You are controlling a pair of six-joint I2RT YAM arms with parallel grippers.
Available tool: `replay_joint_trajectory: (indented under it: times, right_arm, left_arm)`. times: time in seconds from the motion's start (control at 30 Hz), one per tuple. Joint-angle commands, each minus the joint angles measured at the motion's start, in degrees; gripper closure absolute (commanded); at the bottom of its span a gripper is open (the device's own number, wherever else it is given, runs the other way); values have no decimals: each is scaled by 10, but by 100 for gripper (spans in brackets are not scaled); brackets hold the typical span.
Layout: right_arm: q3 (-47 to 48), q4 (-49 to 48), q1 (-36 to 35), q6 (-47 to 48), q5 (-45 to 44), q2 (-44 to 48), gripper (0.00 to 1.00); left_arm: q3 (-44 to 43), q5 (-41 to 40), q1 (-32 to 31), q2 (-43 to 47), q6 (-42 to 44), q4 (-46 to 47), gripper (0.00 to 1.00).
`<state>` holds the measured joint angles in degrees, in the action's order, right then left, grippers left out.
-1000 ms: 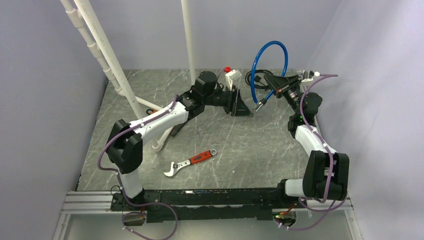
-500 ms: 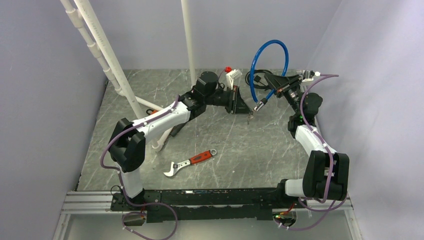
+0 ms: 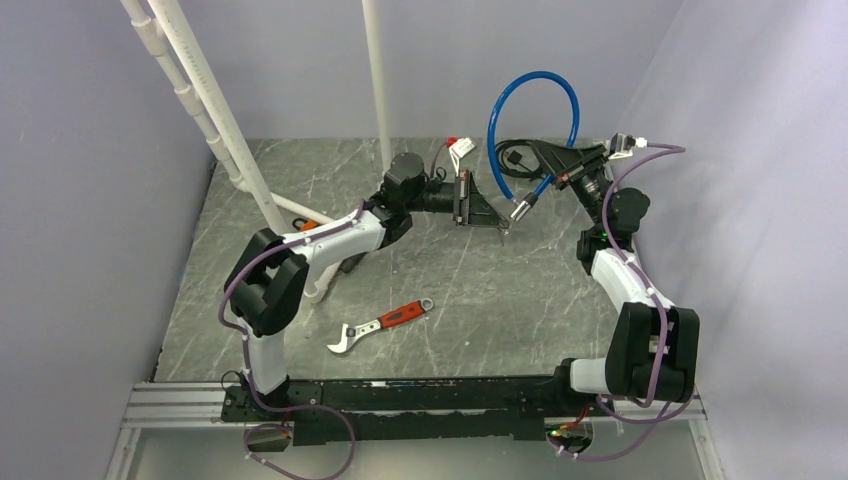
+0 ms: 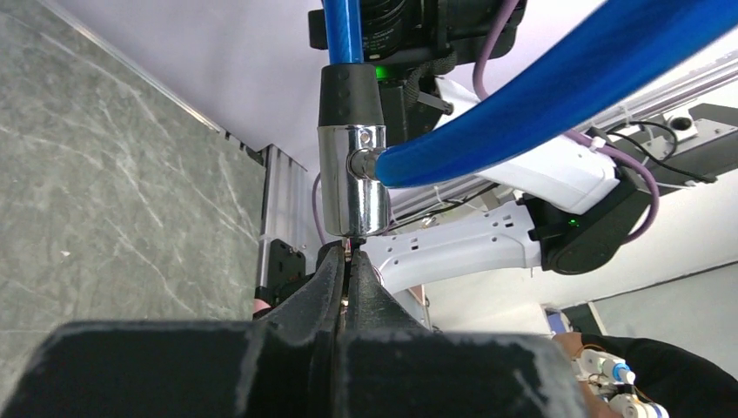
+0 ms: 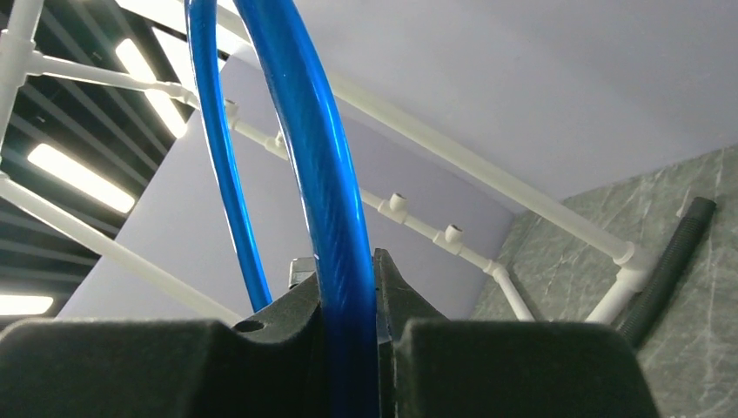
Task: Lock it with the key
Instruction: Lock the lock.
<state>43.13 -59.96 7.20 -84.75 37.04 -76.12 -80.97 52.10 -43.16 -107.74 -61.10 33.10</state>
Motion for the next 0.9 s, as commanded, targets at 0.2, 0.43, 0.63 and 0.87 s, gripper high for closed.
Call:
replay_joint_trajectory:
  times: [0.2,0.43,0.63,0.87]
  right_arm:
    - [26,-82,6,-11,-4,22,100]
    - [17,-82,6,-4,0,20,100]
    - [12,-76,5,0,4,20,100]
    - [10,-68,3,-3,1,21,100]
  left_arm:
    - [25,23,3,33,8,73,82]
    - [44,-57,22,120,200,-33,24]
    - [4,-131,32,142,296,-92,17]
    - [-50,-171,28,94,304,-115,23]
